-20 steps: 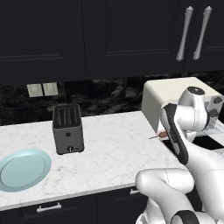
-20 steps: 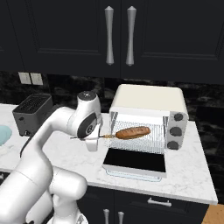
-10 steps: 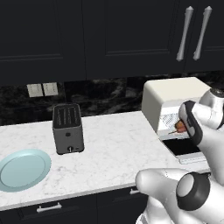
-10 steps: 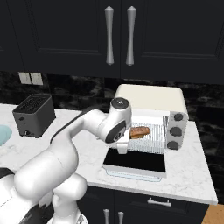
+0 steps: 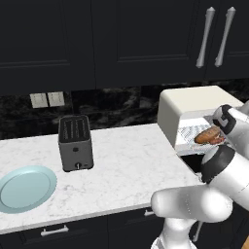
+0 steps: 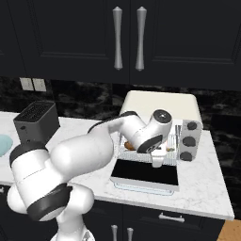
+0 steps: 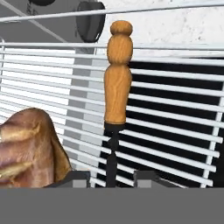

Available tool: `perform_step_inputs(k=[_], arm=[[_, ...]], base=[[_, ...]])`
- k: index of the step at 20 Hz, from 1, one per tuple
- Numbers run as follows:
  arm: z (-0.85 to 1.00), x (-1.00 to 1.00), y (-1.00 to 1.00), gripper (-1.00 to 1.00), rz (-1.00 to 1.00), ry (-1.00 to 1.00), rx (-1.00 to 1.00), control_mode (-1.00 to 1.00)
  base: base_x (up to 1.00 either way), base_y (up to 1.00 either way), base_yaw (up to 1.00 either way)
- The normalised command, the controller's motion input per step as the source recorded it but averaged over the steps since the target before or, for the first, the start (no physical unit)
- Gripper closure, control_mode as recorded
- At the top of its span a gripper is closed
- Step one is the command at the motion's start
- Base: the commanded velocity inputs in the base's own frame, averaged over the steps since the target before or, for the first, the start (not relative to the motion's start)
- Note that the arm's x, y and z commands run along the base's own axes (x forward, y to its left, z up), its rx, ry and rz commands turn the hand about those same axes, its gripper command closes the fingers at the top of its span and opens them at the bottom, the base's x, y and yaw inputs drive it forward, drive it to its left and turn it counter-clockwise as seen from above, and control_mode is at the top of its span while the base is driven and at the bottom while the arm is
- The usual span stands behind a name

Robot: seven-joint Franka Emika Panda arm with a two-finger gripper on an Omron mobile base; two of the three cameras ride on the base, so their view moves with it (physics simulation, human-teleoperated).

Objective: Pick up the kebab skewer and baguette bread, and place them inside the toaster oven. Close the toaster oven door and start by setting the timer.

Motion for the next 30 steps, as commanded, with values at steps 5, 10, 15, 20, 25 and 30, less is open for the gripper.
perform_step_inputs(k=[5, 10, 15, 20, 25, 30], arm=[[-0.10, 0.34, -0.28, 1.00, 0.00, 0.00, 0.08, -1.00], [-0.45, 0.06, -0.01, 1.00, 0.00, 0.00, 0.02, -1.00], [-0.56, -0.13, 0.03, 1.00, 0.00, 0.00, 0.00, -1.00], [-0.60, -0.26, 0.21, -1.00, 0.00, 0.00, 0.00, -1.00], [-0.46, -0.41, 0.30, -1.00, 0.00, -0.02, 0.00, -1.00], [-0.09, -0.07, 0.33, -1.00, 0.00, 0.00, -0.01, -1.00]], base=[[0.00, 0.00, 0.00], [0.00, 0.00, 0.00], [0.00, 0.00, 0.00], [0.00, 0.00, 0.00], [0.00, 0.00, 0.00], [0.00, 0.00, 0.00]])
